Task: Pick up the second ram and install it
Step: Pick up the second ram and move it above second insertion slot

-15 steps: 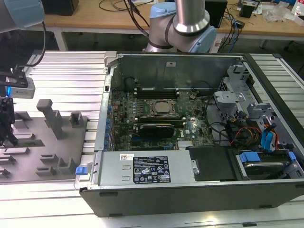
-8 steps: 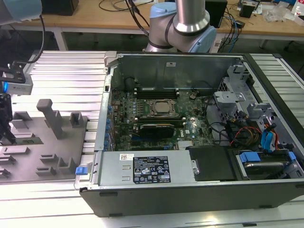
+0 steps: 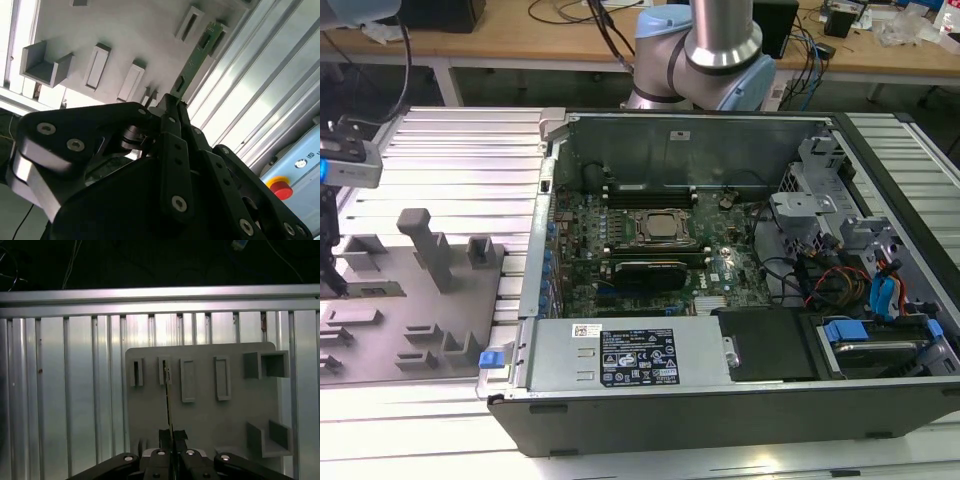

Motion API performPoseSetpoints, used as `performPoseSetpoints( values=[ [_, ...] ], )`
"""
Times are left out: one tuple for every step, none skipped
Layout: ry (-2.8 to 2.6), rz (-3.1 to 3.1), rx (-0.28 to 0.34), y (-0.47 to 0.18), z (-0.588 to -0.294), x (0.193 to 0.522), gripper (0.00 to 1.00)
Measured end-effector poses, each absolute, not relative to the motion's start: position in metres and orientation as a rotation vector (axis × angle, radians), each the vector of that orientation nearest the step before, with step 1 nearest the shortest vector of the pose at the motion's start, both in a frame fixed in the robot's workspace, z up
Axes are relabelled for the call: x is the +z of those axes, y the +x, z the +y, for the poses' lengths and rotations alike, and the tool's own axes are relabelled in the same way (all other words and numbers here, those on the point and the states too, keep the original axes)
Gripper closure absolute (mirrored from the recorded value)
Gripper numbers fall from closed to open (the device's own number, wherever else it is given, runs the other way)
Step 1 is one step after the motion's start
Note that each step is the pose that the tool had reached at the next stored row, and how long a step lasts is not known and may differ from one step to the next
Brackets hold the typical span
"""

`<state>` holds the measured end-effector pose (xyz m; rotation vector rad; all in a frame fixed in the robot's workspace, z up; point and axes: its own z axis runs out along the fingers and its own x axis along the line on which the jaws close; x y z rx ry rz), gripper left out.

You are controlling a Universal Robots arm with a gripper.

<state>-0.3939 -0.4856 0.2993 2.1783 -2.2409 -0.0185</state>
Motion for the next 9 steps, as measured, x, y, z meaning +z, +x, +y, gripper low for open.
performPoseSetpoints(
  values=[
    [2.178,-2.241,-0.018,-0.394,-0.486,0.301,0.86],
    [2.178,-2.241,-0.018,-0.394,-0.486,0.304,0.86],
    [2.178,-2.241,-0.018,-0.394,-0.486,0.306,0.86],
    [2.178,-2.241,-0.018,-0.394,-0.486,0.309,0.86],
    [2.178,-2.241,-0.018,-0.394,-0.486,0.311,0.86],
    [2.178,-2.241,-0.019,-0.394,-0.486,0.313,0.86],
    [2.178,-2.241,-0.019,-0.394,-0.486,0.315,0.86],
    [2.178,-2.241,-0.018,-0.394,-0.486,0.316,0.86],
    [2.178,-2.241,-0.019,-0.394,-0.486,0.318,0.86]
  ],
)
